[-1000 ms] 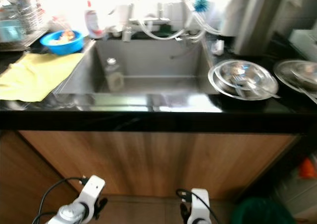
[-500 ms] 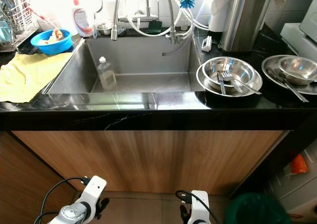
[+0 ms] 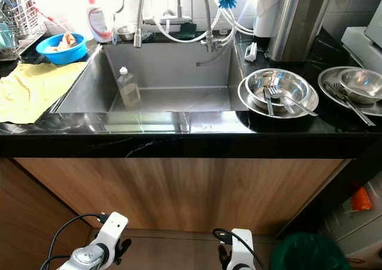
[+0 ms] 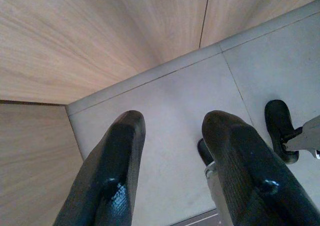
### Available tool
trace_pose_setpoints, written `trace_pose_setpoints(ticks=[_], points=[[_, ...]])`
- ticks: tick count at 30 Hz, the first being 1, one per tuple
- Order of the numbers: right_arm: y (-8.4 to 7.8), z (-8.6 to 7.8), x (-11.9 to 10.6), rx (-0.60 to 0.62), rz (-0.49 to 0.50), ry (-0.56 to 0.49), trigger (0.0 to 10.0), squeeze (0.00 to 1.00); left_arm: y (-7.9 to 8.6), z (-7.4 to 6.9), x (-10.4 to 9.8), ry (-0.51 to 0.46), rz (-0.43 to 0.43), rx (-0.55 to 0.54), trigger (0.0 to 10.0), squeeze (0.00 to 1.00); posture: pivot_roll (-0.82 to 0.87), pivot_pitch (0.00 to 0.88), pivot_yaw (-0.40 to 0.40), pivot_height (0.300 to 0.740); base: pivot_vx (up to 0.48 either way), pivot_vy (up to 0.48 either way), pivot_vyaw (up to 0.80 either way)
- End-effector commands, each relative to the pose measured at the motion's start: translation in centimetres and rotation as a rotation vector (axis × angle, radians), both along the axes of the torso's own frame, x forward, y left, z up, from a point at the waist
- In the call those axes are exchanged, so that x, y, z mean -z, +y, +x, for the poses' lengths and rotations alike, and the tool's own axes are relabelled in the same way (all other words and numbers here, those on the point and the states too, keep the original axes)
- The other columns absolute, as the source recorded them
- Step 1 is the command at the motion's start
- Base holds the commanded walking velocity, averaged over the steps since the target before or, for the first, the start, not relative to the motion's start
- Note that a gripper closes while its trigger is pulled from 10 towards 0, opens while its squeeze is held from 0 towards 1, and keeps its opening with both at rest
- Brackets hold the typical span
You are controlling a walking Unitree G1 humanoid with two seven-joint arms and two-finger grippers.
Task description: Kitchen organization
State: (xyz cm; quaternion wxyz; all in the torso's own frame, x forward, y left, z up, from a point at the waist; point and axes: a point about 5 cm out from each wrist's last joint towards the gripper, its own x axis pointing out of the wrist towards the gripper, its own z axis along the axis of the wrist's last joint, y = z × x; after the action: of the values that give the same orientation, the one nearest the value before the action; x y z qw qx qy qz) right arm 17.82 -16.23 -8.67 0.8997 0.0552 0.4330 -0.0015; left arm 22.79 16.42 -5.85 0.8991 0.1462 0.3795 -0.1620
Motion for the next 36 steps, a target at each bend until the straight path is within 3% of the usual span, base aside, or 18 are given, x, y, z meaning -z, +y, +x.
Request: trace_pose_setpoints(ticks=[1, 11, 17, 23, 27, 36], points=[[0.2, -0.1, 0.1, 0.004, 0.006, 0.001, 10.0, 0.0, 0.7, -0.5, 0.3, 0.029, 0.021, 0.0, 10.0, 0.0, -0.06, 0.0, 0.056, 0.74, 0.0, 0.0, 0.0], [0.1, -0.2, 0.1, 0.022, -0.002, 0.0, 10.0, 0.0, 0.5, -0.6, 0.4, 0.029, 0.02, 0.005, 10.0, 0.0, -0.07, 0.0, 0.054, 0.74, 0.0, 0.0, 0.0], [0.0, -0.1, -0.1, 0.087, 0.007, -0.051, 10.0, 0.0, 1.3, 0.3, -0.4, -0.049, -0.016, -0.059, 10.0, 0.0, -0.08, 0.0, 0.055, 0.74, 0.0, 0.0, 0.0], [-0.3, -0.1, -0.3, 0.174, 0.001, -0.098, 10.0, 0.0, 3.3, 1.0, -1.5, -0.131, -0.031, -0.095, 10.0, 0.0, -0.09, 0.0, 0.059, 0.74, 0.0, 0.0, 0.0], [-0.4, 0.0, -0.6, 0.202, 0.007, -0.152, 10.0, 0.0, 4.7, 1.9, -3.0, -0.242, -0.062, -0.112, 10.0, 0.0, -0.11, 0.0, 0.065, 0.74, 0.0, 0.0, 0.0], [-0.6, -0.4, -0.6, 0.239, -0.028, -0.172, 10.0, 0.0, 5.1, 1.7, -4.4, -0.379, -0.098, -0.077, 10.0, 0.0, -0.12, 0.0, 0.065, 0.74, 0.0, 0.0, 0.0]])
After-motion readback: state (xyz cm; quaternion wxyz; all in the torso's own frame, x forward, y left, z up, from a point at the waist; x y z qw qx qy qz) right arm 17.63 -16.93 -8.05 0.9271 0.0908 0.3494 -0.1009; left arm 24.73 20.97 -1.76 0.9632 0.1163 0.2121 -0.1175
